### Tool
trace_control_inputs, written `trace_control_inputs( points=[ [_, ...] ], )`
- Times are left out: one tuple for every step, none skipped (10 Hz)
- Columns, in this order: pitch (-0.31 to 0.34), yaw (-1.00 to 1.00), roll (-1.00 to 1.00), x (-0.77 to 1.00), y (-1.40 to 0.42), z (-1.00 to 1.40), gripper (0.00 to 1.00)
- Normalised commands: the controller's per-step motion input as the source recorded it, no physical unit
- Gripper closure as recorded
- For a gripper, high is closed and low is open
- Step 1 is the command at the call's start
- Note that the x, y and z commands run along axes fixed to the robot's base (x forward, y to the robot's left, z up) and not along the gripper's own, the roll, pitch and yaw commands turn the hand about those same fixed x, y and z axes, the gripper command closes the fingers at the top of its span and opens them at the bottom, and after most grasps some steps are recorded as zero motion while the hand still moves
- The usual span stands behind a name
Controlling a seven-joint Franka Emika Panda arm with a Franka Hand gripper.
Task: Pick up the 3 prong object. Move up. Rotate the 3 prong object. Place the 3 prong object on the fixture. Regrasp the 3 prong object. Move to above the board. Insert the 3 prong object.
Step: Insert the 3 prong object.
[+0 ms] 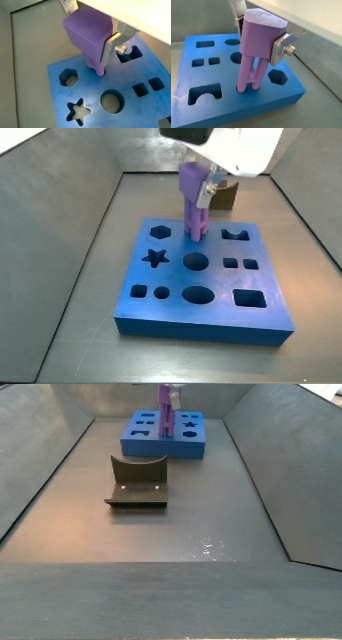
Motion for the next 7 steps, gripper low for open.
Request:
trace_control_inputs(
  points=[
    [0.319, -0.27, -0.1, 0.57, 0.12, -0.26, 1.0],
    [0.163, -0.2, -0.05, 0.41, 0.04, -0.27, 1.0],
    [0.034, -0.11, -0.02, 0.21, 0.0, -0.21, 1.0],
    [-0.016, -0.03, 0.0, 0.04, 0.0, -0.11, 1.0],
    [-0.036, -0.02, -0.03, 0.03, 0.0, -0.13, 1.0],
    [-0.001, -0.06, -0.04, 0.05, 0.03, -0.04, 1.0],
    [0.0, 0.0, 0.0, 0.0, 0.0, 0.0, 1.0]
  ],
)
